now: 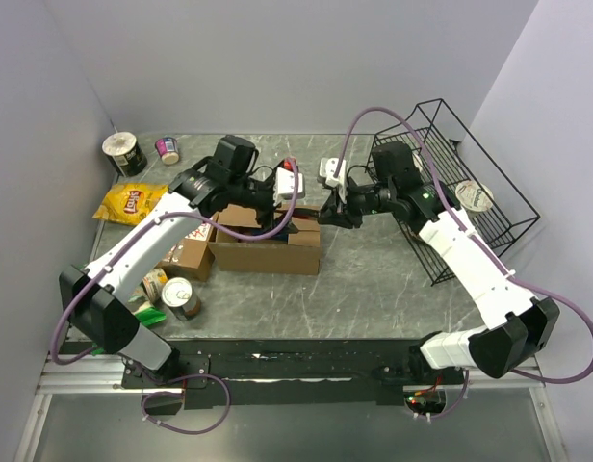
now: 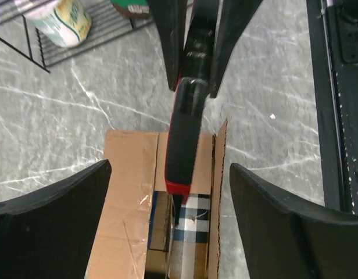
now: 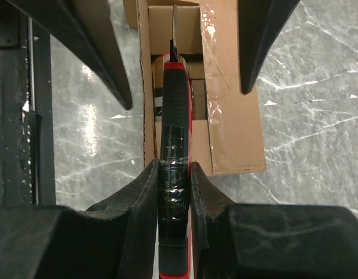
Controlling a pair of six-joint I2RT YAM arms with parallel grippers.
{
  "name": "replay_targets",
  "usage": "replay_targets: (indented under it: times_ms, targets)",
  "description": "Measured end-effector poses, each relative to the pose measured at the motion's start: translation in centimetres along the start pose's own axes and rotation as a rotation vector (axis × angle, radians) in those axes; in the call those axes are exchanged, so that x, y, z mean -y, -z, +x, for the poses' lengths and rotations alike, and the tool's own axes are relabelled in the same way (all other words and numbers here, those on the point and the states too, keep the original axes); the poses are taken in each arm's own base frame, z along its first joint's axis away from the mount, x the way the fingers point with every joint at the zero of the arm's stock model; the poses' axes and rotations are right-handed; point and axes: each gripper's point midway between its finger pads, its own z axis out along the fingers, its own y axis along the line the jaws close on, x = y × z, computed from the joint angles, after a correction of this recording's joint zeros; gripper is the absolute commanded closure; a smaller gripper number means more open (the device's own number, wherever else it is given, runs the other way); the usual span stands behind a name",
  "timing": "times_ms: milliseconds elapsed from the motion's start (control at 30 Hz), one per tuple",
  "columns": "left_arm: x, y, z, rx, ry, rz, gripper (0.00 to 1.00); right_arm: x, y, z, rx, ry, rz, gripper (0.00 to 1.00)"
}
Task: Unpack the express box
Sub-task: Cut the express box at the center of the board.
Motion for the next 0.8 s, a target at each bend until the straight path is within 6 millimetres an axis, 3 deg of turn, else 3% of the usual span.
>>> replay_targets:
  times_ms: [100, 300, 333, 367, 400, 467, 533, 600, 633, 667, 700, 767, 800]
  targets:
    - [-0.3, -0.5, 0.4, -0.019, 0.002, 0.013, 0.32, -0.1, 0.1, -0.4, 0.010, -0.008, -0.003, 1.00]
    - [-0.8, -1.7, -0.6, -0.014, -0.018, 0.042, 0.52, -0.1, 0.0, -0.3, 0.007, -0.011, -0.006, 1.00]
    - [-0.8, -1.8, -0.5, -0.017, -0.015, 0.051, 0.58, 0.0, 0.0, -0.3, 0.004, -0.009, -0.003, 1.00]
    - [-0.7, -1.9, -0.6, -0.019, -0.014, 0.062, 0.77, 0.1, 0.0, -0.2, 0.003, -0.008, 0.000, 1.00]
    - [-0.7, -1.9, -0.6, -0.021, -0.012, 0.068, 0.86, 0.1, 0.1, -0.2, 0.002, -0.008, 0.004, 1.00]
    - [-0.3, -2.1, -0.5, -0.032, -0.004, 0.098, 0.99, 0.7, 0.2, -0.2, -0.002, -0.005, 0.026, 1.00]
    - [-0.2, -2.3, -0.6, -0.038, -0.012, 0.119, 0.99, 0.8, 0.3, 0.0, -0.004, -0.014, 0.029, 1.00]
    - [-0.2, -2.4, -0.5, -0.041, -0.009, 0.134, 0.99, 0.9, 0.4, -0.1, -0.003, -0.025, 0.037, 0.89]
    - [-0.4, -2.4, -0.5, -0.040, -0.005, 0.135, 0.99, 1.2, 0.5, -0.1, -0.002, -0.045, 0.051, 0.77]
    - [-0.6, -2.4, -0.6, -0.035, 0.003, 0.133, 0.99, 1.6, 0.6, 0.0, 0.007, -0.073, 0.068, 0.48]
    - [-0.9, -2.4, -0.7, -0.023, 0.017, 0.128, 0.99, 1.9, 0.9, -0.2, 0.035, -0.104, 0.079, 0.35]
    - [-1.6, -2.2, -1.2, 0.018, 0.093, 0.114, 0.99, 3.5, 2.1, 0.1, 0.120, -0.237, 0.138, 0.26]
    - [-2.0, -2.0, -1.5, 0.044, 0.132, 0.109, 0.99, 4.8, 3.3, 0.4, 0.172, -0.310, 0.186, 0.26]
